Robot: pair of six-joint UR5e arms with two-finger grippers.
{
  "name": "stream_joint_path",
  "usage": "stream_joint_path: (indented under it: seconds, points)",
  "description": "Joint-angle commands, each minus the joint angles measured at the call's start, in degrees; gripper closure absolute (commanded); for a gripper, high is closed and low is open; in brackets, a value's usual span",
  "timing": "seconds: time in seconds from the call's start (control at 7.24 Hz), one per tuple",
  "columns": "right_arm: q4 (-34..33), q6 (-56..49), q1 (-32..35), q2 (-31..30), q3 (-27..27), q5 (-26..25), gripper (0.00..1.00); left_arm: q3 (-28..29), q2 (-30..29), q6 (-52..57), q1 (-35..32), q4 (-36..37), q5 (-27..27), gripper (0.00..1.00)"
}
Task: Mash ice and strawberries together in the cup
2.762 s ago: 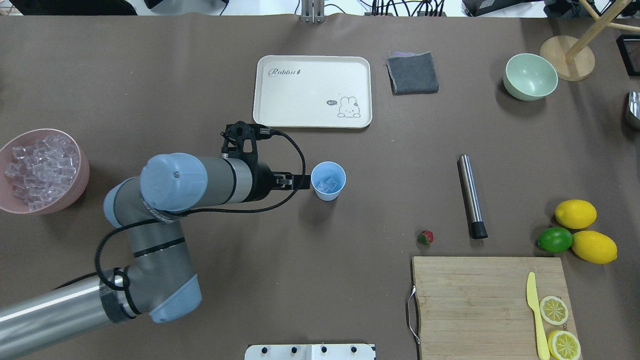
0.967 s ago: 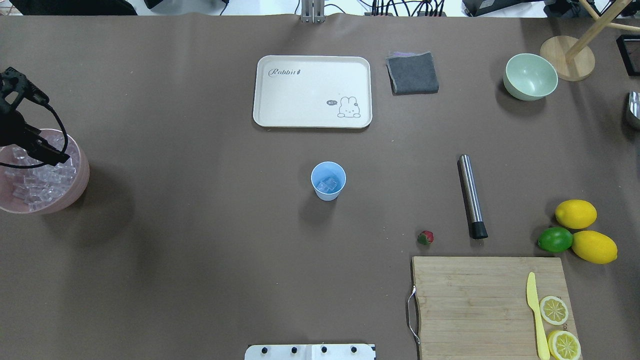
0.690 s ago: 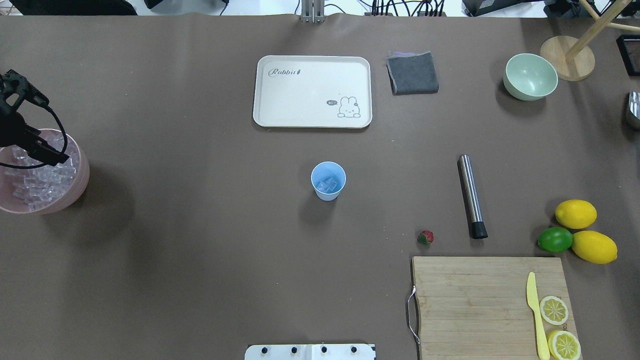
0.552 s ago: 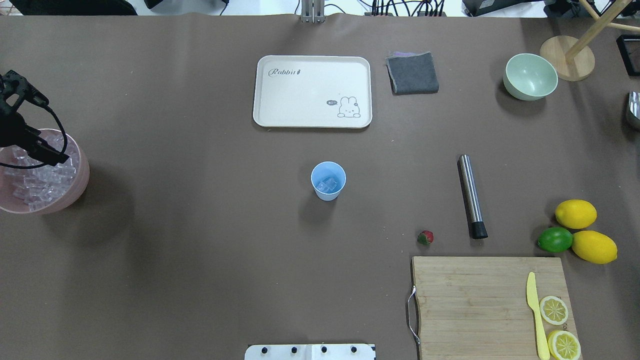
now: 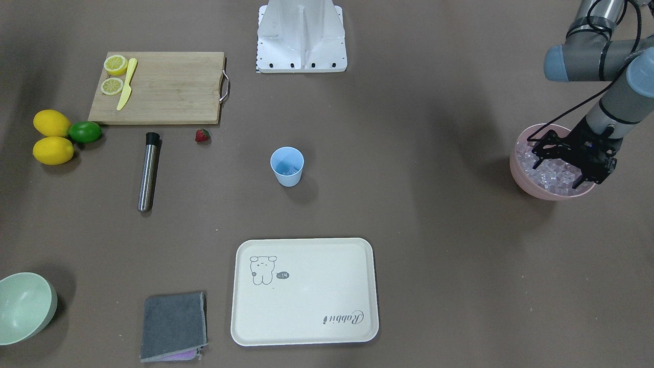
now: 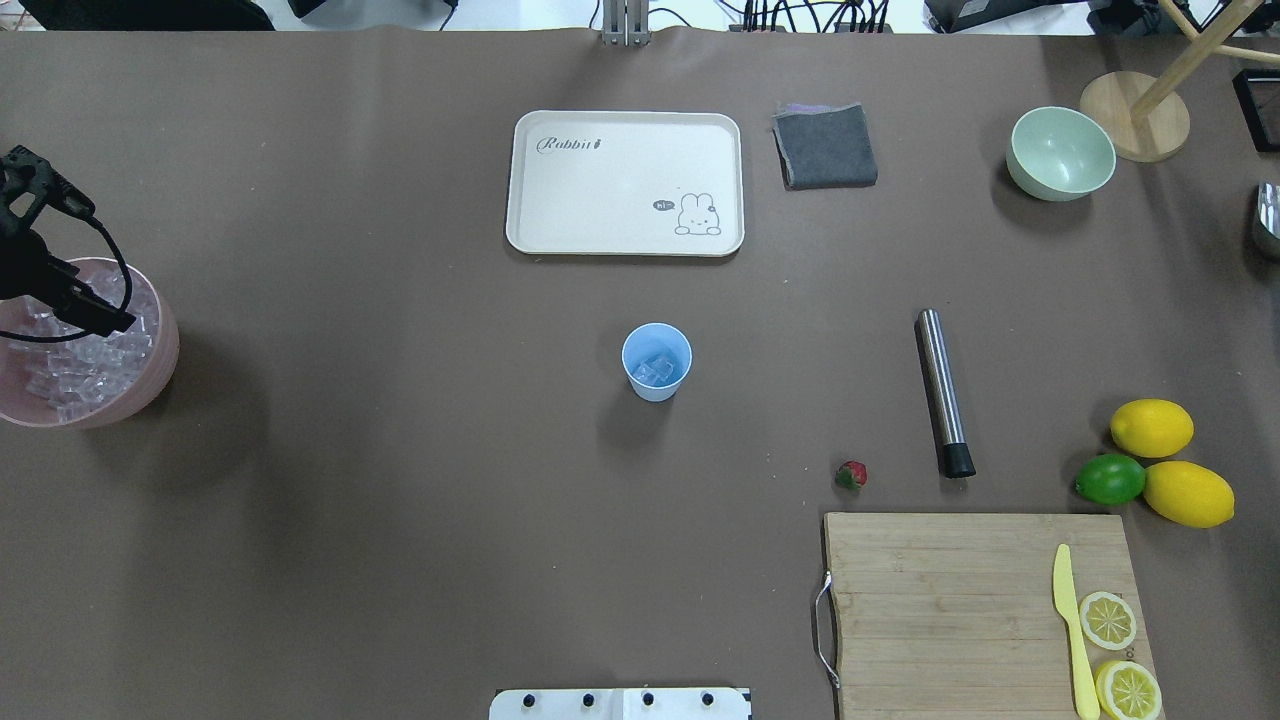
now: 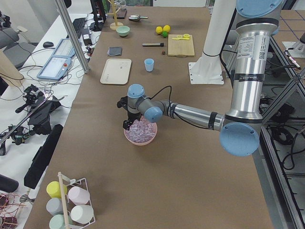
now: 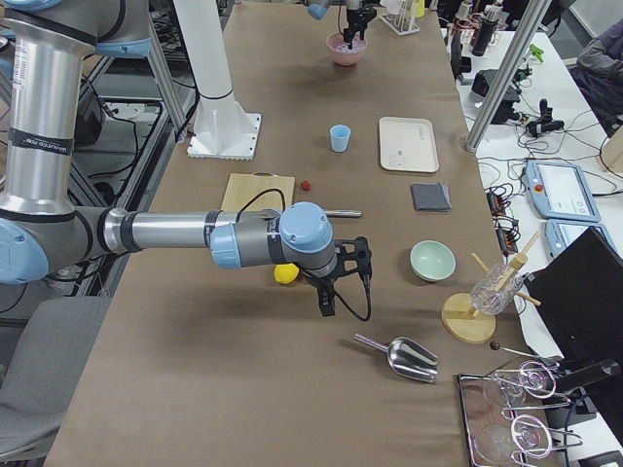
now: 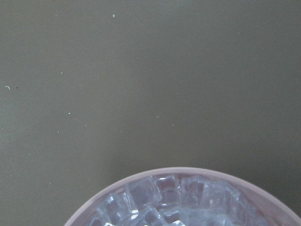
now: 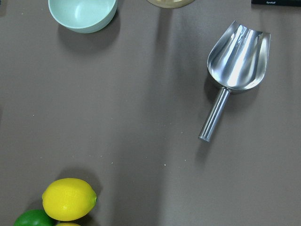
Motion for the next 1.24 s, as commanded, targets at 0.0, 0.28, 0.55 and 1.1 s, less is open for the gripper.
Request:
stream_joint_path:
  seconds: [0.0, 0.28, 0.55, 1.1]
  points:
    - [0.0, 0.0, 0.0, 0.0, 0.0, 0.0, 0.0, -0.11, 0.28, -4.78, -0.06, -0.79, -3.97, 0.02]
    - [0.0, 0.0, 0.0, 0.0, 0.0, 0.0, 0.0, 1.29, 0.28, -5.61, 0.29, -2.99, -4.08, 0.02]
    - [0.0, 0.0, 0.0, 0.0, 0.0, 0.0, 0.0, 1.56, 0.19, -5.6, 0.3, -2.99, -4.0, 0.02]
    - [0.0, 0.0, 0.0, 0.0, 0.0, 0.0, 0.0, 1.91, 0.19, -5.52, 0.47, -2.99, -3.91, 0.03]
